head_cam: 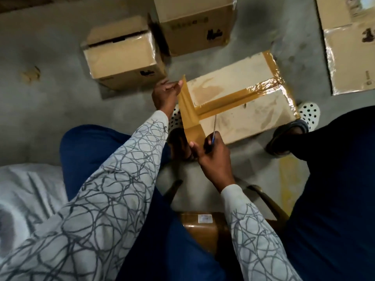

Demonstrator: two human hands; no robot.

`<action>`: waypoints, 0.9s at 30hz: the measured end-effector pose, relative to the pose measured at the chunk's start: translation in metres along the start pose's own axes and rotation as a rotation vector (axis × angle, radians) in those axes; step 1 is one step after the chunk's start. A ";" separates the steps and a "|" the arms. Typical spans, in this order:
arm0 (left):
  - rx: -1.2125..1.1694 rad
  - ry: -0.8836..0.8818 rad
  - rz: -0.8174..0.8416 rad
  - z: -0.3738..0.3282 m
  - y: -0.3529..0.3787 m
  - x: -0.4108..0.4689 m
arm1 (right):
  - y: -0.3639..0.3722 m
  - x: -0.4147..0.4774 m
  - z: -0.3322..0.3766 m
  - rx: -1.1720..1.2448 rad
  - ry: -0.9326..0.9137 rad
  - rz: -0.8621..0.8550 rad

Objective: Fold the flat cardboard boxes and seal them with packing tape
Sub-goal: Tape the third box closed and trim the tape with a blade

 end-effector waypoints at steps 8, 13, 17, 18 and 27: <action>-0.117 -0.104 -0.117 0.028 0.025 0.018 | 0.000 0.023 -0.001 0.025 0.032 -0.032; -0.049 -0.317 -0.126 0.051 0.021 0.026 | 0.007 0.013 -0.010 0.062 0.056 -0.015; 0.042 -0.168 -0.262 0.016 0.005 0.008 | 0.009 0.011 -0.014 0.092 0.080 -0.014; 0.060 -0.054 -0.210 0.002 0.010 0.004 | 0.008 0.010 -0.015 0.098 0.083 -0.020; 0.341 0.328 0.302 -0.012 0.063 -0.007 | 0.000 0.000 -0.020 0.086 0.099 -0.049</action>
Point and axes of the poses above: each hand's wrist, its own x-axis towards the middle knuckle, its own y-axis out of the palm, z = x × y, the point moved 8 cm from there along x, towards the middle knuckle, and after that the axes turned 10 degrees about y, right-handed, at the moved point
